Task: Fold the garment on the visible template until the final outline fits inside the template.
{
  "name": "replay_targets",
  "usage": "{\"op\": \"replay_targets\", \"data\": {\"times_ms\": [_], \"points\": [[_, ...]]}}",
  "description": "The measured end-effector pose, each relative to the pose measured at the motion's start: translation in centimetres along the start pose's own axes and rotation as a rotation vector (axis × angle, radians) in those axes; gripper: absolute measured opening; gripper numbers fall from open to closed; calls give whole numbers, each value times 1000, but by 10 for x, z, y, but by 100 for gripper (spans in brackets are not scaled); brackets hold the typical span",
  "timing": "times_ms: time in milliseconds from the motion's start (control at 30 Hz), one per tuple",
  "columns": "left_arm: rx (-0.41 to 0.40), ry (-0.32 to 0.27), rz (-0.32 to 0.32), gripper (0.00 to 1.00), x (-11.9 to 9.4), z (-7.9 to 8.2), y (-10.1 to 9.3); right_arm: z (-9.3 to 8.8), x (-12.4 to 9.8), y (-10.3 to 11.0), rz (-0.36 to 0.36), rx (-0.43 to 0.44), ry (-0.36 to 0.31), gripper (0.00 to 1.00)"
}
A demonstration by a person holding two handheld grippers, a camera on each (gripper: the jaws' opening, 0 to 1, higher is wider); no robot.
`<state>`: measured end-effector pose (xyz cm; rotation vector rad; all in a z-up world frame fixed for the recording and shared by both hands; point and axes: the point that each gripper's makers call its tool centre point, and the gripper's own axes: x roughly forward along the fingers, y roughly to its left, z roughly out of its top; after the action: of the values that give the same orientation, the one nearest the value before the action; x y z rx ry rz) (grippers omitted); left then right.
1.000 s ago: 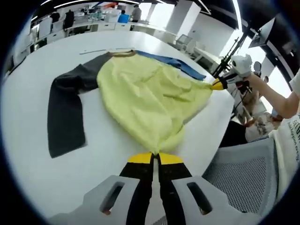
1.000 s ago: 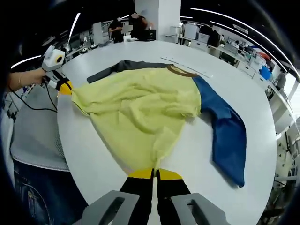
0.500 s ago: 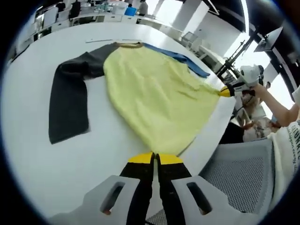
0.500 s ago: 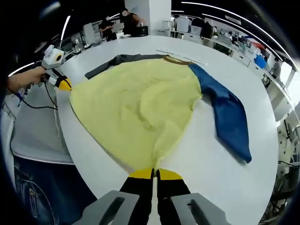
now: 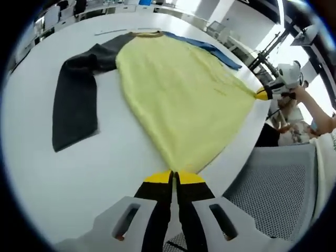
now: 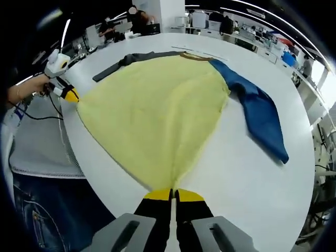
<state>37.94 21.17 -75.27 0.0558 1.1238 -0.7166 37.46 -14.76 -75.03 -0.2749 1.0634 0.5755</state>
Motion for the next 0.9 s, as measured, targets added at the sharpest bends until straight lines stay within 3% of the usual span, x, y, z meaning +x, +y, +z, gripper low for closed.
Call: {"op": "replay_targets", "data": {"times_ms": [400,567,700,767,900], "points": [[-9,11,35,0,5,-6,0,-8,10,3,-47,-69,57,0],[-13,1,41,1,6,-6,2,-6,9,1,-41,-27,52,0],[-3,0,49,9,5,-6,1,-5,8,-1,-42,13,33,0],[8,-13,45,14,4,-5,-2,-3,6,-2,-39,58,15,4],[34,-47,32,29,2,0,-6,4,1,-8,-51,78,-18,26]]}}
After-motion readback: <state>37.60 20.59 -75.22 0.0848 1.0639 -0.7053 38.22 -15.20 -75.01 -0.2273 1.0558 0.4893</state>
